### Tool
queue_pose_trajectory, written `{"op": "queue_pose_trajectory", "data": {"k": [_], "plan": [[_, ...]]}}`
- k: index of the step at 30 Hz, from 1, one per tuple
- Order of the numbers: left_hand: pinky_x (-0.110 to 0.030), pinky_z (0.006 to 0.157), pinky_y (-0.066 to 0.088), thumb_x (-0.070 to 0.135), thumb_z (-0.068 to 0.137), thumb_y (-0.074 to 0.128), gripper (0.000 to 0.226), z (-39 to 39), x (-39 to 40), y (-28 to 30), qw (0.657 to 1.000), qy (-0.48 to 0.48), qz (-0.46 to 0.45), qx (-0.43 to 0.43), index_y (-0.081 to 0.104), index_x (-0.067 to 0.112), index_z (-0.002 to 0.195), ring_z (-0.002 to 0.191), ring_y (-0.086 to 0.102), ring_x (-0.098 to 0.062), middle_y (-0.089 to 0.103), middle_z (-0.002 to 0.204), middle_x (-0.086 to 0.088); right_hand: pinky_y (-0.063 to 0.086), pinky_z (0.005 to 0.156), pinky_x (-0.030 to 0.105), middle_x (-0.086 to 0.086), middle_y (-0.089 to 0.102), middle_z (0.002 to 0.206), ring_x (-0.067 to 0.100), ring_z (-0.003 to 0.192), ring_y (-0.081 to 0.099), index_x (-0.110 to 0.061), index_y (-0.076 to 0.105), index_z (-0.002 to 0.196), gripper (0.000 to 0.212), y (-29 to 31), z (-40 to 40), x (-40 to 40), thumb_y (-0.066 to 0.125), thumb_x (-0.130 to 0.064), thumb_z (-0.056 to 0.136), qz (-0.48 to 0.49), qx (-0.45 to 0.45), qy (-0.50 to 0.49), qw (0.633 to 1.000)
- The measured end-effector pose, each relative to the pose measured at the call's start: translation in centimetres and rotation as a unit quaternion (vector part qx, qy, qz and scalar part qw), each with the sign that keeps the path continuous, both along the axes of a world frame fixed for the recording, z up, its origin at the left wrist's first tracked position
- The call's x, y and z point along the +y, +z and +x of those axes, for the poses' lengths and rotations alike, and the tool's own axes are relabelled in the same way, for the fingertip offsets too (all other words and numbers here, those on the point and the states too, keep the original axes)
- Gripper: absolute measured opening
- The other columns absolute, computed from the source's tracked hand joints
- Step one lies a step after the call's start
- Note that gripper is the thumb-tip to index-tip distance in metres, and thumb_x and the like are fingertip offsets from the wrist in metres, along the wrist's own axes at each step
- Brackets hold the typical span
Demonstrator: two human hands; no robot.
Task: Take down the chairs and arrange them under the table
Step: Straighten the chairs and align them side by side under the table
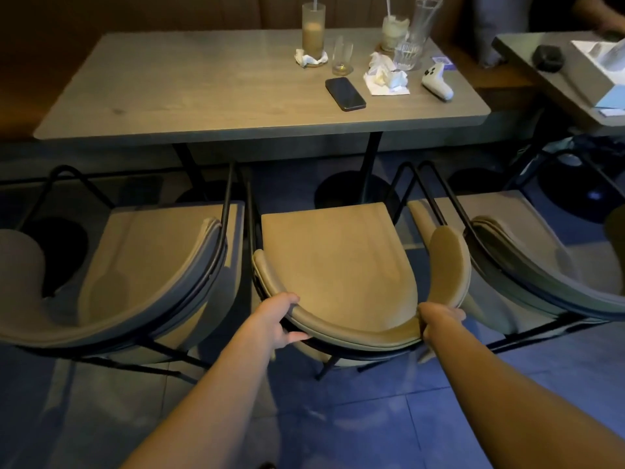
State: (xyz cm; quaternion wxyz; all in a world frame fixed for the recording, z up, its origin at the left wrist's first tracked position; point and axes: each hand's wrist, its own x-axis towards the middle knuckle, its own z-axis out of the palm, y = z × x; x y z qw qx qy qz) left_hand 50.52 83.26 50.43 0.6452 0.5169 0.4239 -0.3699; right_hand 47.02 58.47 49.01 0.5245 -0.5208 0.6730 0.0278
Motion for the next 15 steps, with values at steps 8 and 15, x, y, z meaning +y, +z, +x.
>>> {"op": "queue_pose_trajectory", "data": {"k": [8, 15], "plan": [[-0.062, 0.099, 0.043, -0.002, 0.094, 0.054, 0.056, 2.3, 0.3, -0.1, 0.999, 0.018, 0.025, 0.026, 0.035, 0.011, 0.144, 0.138, 0.029, -0.046, 0.024, 0.155, -0.016, 0.023, 0.109, 0.070, 0.017, 0.022, 0.161, 0.045, 0.141, 0.030, -0.012, 0.012, 0.158, 0.051, 0.7, 0.7, 0.4, 0.022, -0.020, 0.109, -0.077, 0.081, 0.153, 0.982], [-0.061, 0.095, 0.047, 0.000, 0.094, 0.055, 0.053, 6.2, 2.2, 0.1, 0.999, 0.007, 0.051, -0.008, 0.037, 0.009, 0.143, 0.135, 0.035, -0.046, 0.028, 0.154, -0.017, 0.050, 0.085, 0.070, 0.026, 0.046, 0.140, 0.050, 0.114, 0.056, -0.017, 0.022, 0.147, 0.060, -1.0, 4.3, 1.9, 0.048, -0.005, 0.095, -0.008, 0.031, 0.093, 0.995]]}}
